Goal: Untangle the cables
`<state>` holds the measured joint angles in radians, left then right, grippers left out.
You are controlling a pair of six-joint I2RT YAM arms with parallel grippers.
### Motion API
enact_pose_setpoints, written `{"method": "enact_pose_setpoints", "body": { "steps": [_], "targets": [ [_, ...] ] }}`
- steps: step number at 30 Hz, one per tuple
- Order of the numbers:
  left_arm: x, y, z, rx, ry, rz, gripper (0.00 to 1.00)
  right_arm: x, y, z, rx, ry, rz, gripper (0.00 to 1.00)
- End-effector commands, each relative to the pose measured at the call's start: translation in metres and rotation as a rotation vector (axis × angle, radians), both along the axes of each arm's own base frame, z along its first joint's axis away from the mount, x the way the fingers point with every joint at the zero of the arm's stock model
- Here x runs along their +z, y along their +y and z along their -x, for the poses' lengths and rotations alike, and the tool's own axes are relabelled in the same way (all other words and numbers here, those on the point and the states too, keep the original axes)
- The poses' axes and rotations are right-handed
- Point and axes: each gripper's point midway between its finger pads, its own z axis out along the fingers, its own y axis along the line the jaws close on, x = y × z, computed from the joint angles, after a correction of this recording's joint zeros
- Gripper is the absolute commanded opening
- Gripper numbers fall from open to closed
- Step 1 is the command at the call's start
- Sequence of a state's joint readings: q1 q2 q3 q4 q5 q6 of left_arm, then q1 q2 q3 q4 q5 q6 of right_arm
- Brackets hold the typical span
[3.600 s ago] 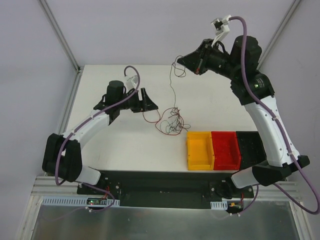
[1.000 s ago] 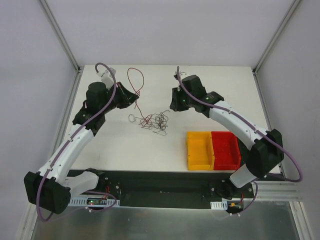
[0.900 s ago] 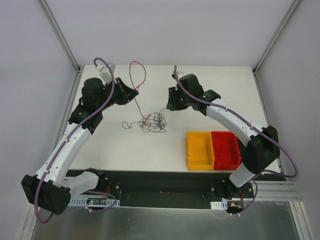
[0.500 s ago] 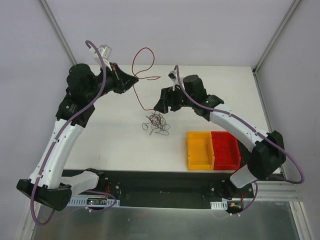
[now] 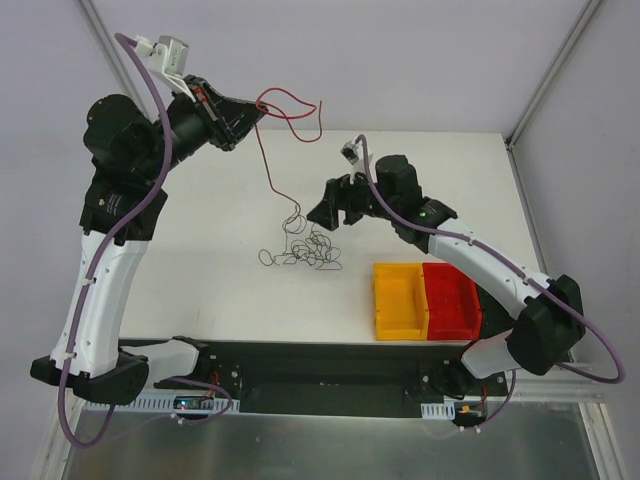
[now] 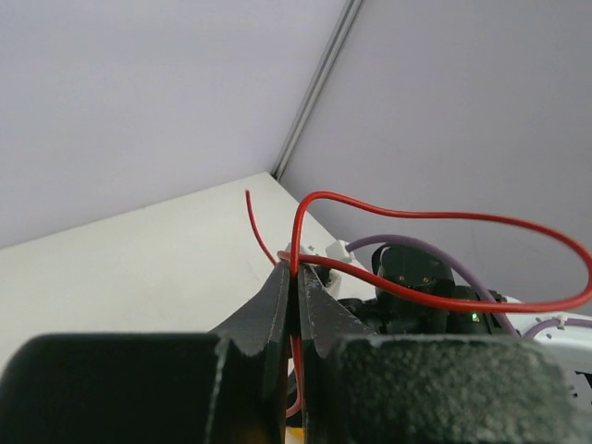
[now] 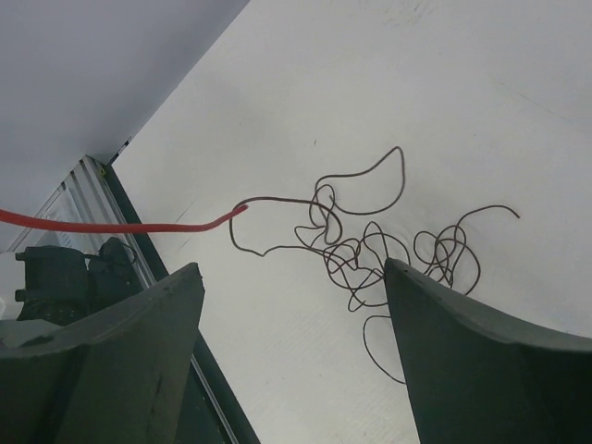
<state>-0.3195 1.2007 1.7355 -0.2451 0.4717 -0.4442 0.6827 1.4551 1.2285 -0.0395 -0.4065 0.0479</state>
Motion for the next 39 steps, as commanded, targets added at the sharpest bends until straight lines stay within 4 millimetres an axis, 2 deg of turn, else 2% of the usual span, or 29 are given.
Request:
{"method": "enact_pose_setpoints", "body": {
  "steps": [1,5,9,12,17,20,21,23,24,26,28,32,35,37,39],
  "targets": [
    [0.019,-0.004,0.004,-0.034,-0.059,0.009,0.00,0.031,-0.016,0.001,-0.026,-0.150,-0.004,0.82],
    [-0.012,-0.009,-0.005,-0.051,0.016,-0.013,0.00,0.045,-0.045,-0.001,-0.109,-0.235,0.071,0.86],
    [-0.015,0.005,-0.015,0.060,-0.024,-0.019,0.00,0.070,-0.060,-0.001,-0.129,-0.275,0.091,0.89],
    [-0.017,0.003,-0.017,0.052,0.019,0.009,0.00,0.100,-0.053,0.010,-0.062,-0.335,0.048,0.90],
    [-0.043,-0.010,-0.013,-0.018,0.217,0.070,0.00,0.167,-0.032,-0.001,-0.015,-0.570,0.041,0.97],
    [-0.055,-0.014,-0.009,-0.048,0.279,0.088,0.00,0.189,-0.007,-0.006,0.074,-0.625,-0.013,0.99],
    [-0.058,-0.015,-0.008,-0.055,0.291,0.090,0.00,0.190,0.001,-0.006,0.107,-0.616,-0.028,0.99],
    [-0.064,-0.016,-0.007,-0.063,0.306,0.086,0.00,0.201,0.004,-0.004,0.112,-0.602,-0.050,0.99],
    [-0.066,-0.016,-0.007,-0.063,0.311,0.084,0.00,0.206,-0.001,-0.004,0.083,-0.604,-0.052,0.99],
    [-0.068,-0.014,-0.006,-0.058,0.310,0.080,0.00,0.210,-0.010,-0.003,0.041,-0.613,-0.066,0.99],
    [-0.067,-0.013,-0.006,-0.052,0.307,0.082,0.00,0.199,-0.012,0.000,0.041,-0.570,-0.083,0.99],
    [-0.068,-0.013,-0.010,-0.046,0.312,0.083,0.00,0.160,-0.027,-0.004,-0.051,-0.420,-0.008,0.99],
    [-0.068,-0.013,-0.011,-0.043,0.318,0.087,0.00,0.136,-0.058,-0.011,-0.204,-0.370,0.100,0.98],
    [-0.070,-0.014,-0.012,-0.049,0.320,0.080,0.00,0.134,-0.080,-0.010,-0.281,-0.368,0.146,0.98],
    [-0.074,-0.014,-0.013,-0.047,0.321,0.069,0.00,0.144,-0.089,-0.001,-0.288,-0.376,0.145,0.98]
  ]
}}
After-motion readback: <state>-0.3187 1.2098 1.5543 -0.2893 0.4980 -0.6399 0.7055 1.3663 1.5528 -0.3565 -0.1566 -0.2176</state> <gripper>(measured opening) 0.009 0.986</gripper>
